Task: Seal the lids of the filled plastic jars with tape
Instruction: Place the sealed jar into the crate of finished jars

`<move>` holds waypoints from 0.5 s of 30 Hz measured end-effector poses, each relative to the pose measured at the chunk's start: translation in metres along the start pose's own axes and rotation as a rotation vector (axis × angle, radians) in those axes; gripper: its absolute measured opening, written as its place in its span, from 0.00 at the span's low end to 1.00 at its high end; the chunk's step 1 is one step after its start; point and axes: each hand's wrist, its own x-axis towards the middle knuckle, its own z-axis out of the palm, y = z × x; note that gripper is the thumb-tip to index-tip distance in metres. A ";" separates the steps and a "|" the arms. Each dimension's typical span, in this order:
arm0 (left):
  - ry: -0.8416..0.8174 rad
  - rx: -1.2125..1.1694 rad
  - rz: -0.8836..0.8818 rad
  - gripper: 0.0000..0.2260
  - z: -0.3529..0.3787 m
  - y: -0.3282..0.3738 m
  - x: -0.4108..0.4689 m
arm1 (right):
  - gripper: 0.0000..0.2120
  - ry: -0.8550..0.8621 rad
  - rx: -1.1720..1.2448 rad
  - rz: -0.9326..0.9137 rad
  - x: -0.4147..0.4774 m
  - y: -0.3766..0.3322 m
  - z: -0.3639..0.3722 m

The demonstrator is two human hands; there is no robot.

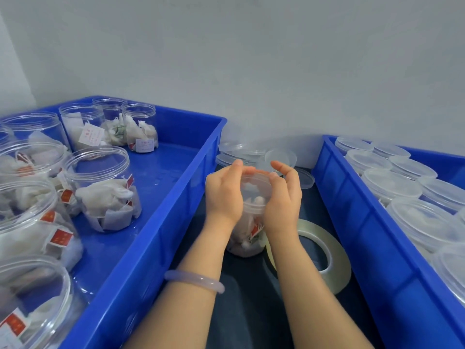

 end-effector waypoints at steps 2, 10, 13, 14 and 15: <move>-0.011 -0.036 0.014 0.12 -0.002 -0.002 0.003 | 0.09 0.012 -0.010 -0.002 -0.001 -0.002 0.003; 0.044 -0.091 -0.198 0.17 -0.006 -0.015 -0.027 | 0.11 0.119 -0.103 0.319 -0.018 -0.019 0.006; 0.176 -0.103 -0.250 0.14 0.001 0.006 -0.039 | 0.16 0.159 -0.020 0.458 -0.034 -0.044 0.003; 0.188 -0.098 -0.227 0.14 0.004 0.017 -0.046 | 0.17 0.140 -0.046 0.447 -0.040 -0.056 0.000; 0.174 -0.112 -0.184 0.13 0.009 0.028 -0.052 | 0.16 0.131 -0.039 0.397 -0.046 -0.069 -0.003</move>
